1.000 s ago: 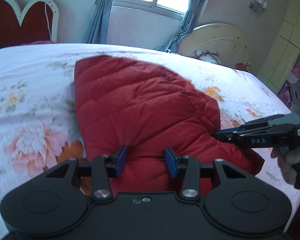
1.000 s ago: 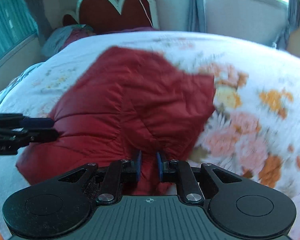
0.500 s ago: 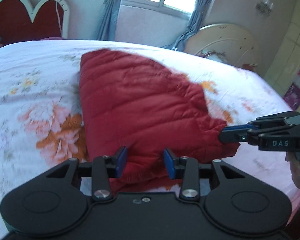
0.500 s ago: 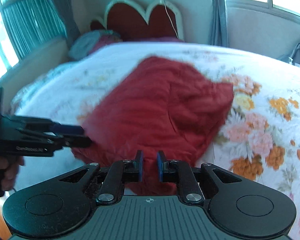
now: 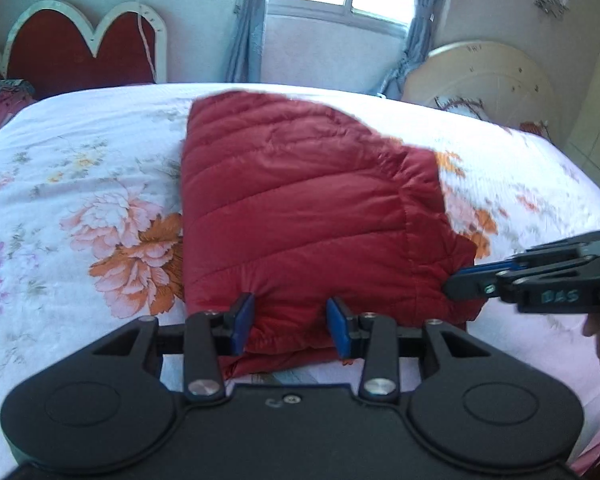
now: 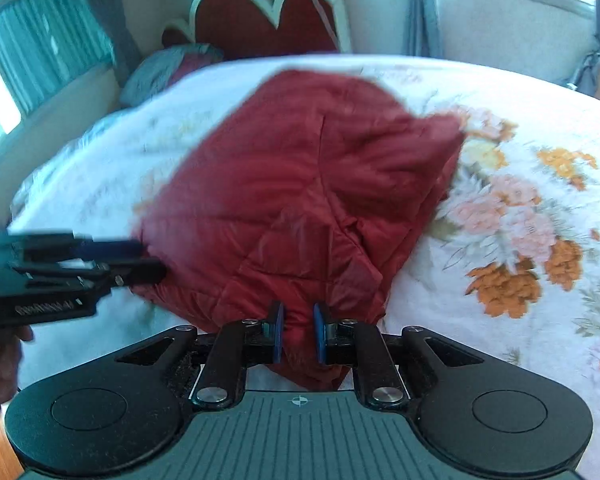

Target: Fold large clothes

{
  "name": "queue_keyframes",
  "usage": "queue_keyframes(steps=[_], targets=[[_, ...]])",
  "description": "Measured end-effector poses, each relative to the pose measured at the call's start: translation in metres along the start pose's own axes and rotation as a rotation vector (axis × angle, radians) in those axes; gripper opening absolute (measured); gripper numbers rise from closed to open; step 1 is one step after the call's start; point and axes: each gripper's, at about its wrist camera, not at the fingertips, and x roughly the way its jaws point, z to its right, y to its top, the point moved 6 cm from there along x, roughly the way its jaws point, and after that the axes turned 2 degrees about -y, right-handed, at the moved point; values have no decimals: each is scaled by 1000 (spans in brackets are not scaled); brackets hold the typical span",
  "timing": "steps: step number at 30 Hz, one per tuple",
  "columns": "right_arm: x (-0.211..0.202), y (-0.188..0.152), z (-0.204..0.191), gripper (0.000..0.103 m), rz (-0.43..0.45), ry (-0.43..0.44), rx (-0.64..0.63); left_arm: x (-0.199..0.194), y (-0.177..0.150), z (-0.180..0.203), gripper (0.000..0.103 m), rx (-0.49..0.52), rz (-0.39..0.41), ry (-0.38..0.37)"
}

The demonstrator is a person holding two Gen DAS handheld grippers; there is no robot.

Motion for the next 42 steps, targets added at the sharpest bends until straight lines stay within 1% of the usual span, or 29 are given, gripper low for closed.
queue_keyframes(steps=[4, 9, 11, 12, 13, 14, 15, 16, 19, 22, 26, 30, 34, 38, 42], targets=[[-42, 1, -2, 14, 64, -5, 7, -28, -2, 14, 38, -11, 31, 11], [-81, -8, -5, 15, 106, -15, 17, -61, -9, 34, 41, -19, 65, 21], [-91, -13, -5, 15, 115, -34, 30, -71, -12, 41, 45, -21, 75, 29], [-96, -16, -4, 16, 118, -46, 39, -77, -13, 44, 64, -21, 83, 33], [-99, -18, -4, 25, 118, -59, 47, -83, -14, 47, 96, -24, 103, 50], [-104, -20, -3, 74, 121, -78, 56, -90, -14, 49, 103, -28, 131, 82], [-110, -22, -2, 101, 141, -105, 60, -97, -15, 51, 103, -25, 155, 103], [-116, -26, -3, 102, 171, -117, 49, -101, -16, 54, 102, -23, 153, 103], [-127, -35, -5, 102, 157, -127, 47, -115, -19, 62, 103, -29, 147, 106], [-143, -43, -11, 103, 175, -141, 47, -129, -24, 74, 103, -17, 143, 102], [-166, -56, -21, 103, 196, -188, 54, -147, -30, 90, 103, 11, 152, 128], [-189, -66, -31, 103, 228, -226, 56, -164, -37, 103, 103, 3, 169, 121], [-208, -74, -36, 103, 241, -263, 65, -178, -44, 112, 103, 10, 182, 132], [-222, -83, -41, 103, 261, -270, 65, -190, -50, 115, 103, 7, 199, 132], [-229, -90, -47, 103, 256, -275, 64, -197, -56, 118, 103, 11, 211, 127]])
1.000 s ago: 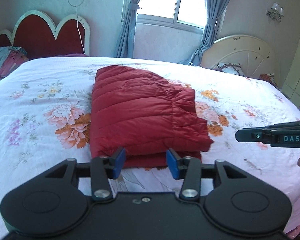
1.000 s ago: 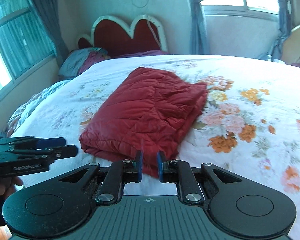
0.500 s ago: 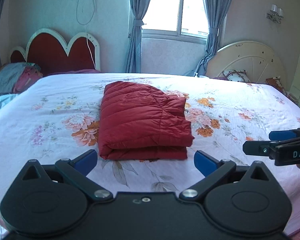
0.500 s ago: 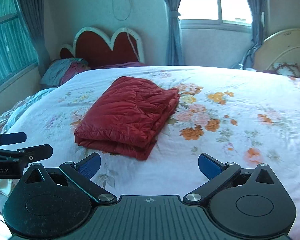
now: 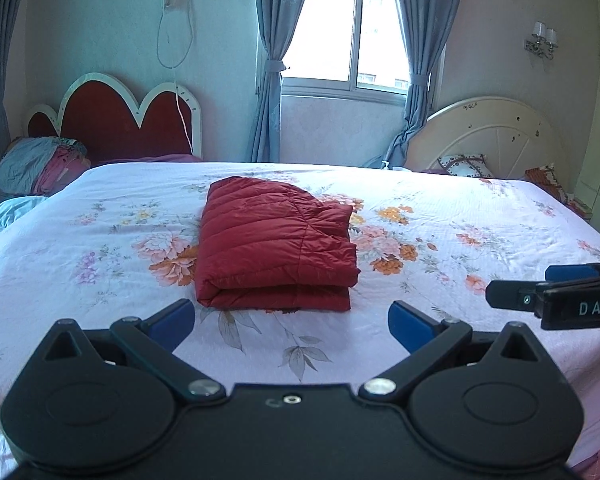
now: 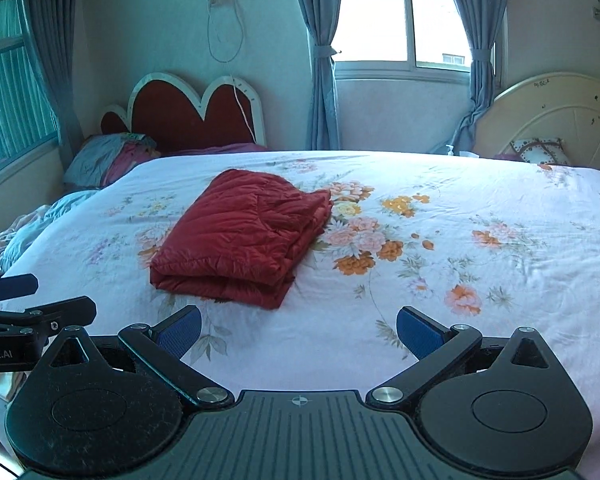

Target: Fold large clothes

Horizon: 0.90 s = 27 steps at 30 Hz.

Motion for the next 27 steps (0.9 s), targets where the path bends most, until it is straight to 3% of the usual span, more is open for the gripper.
queue_keyframes(steps=[27], targets=[[-7, 0, -5, 103, 21, -8, -11, -7, 2, -5, 103, 5, 18, -11]])
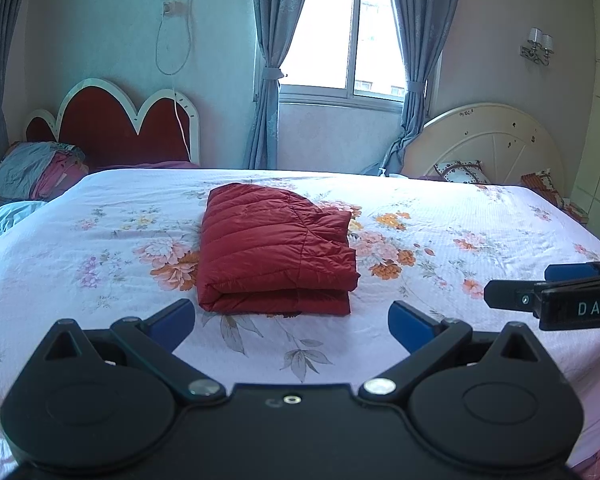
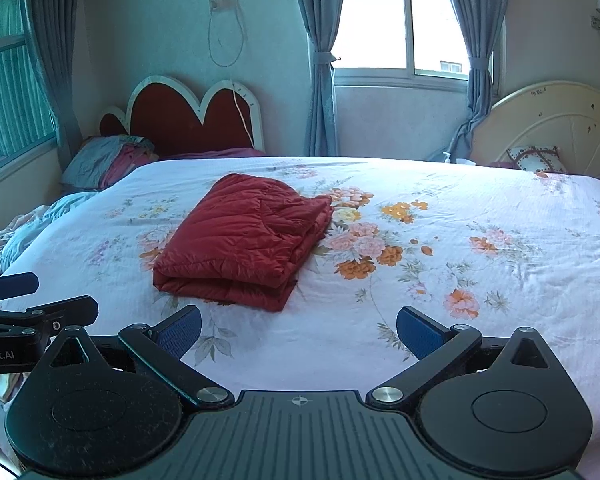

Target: Fold large clothes

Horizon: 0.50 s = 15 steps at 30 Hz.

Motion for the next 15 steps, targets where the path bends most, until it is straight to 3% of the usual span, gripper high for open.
queue_keyframes(steps=[15], targets=[[0, 0, -1, 103, -1, 0, 1, 0, 0, 0, 103, 0, 1, 2]])
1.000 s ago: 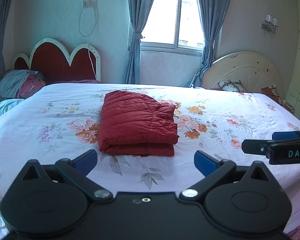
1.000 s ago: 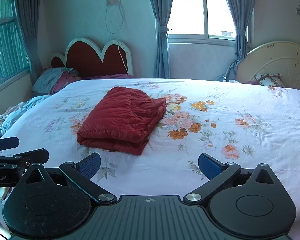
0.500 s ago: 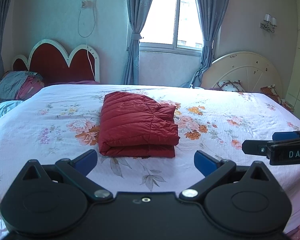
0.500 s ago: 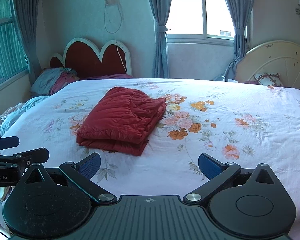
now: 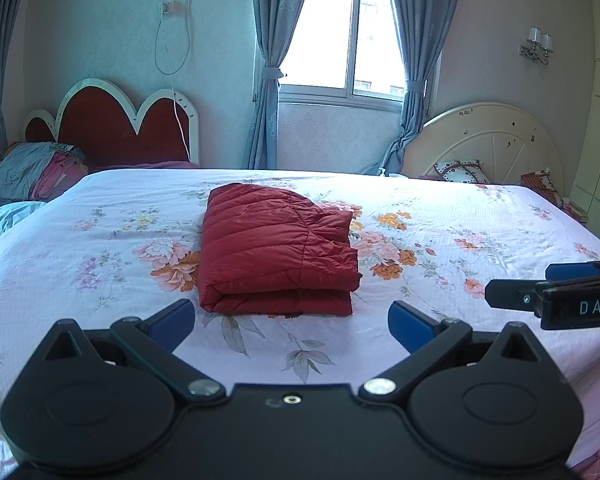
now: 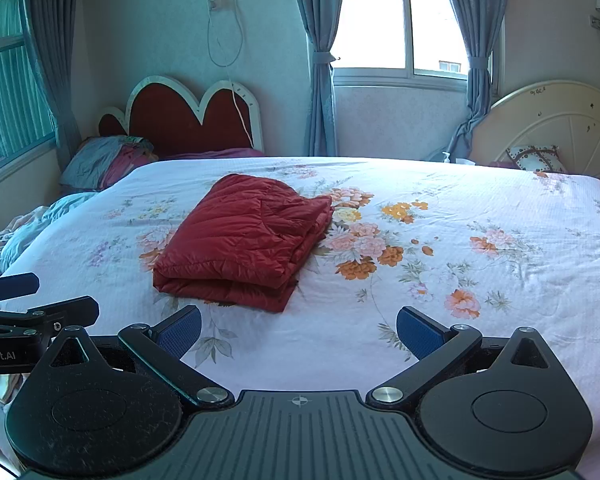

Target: Fold large clothes

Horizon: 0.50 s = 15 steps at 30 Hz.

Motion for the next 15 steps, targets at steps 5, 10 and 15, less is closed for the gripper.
queue_keyframes(steps=[5, 10, 15], targets=[[0, 0, -1, 103, 1, -1, -1, 0, 0, 0, 103, 0, 0, 0], [0, 0, -2, 103, 1, -2, -3, 1, 2, -1, 103, 4, 2, -4], [0, 0, -1, 103, 1, -3, -5, 3, 3, -2, 103, 4, 9, -16]])
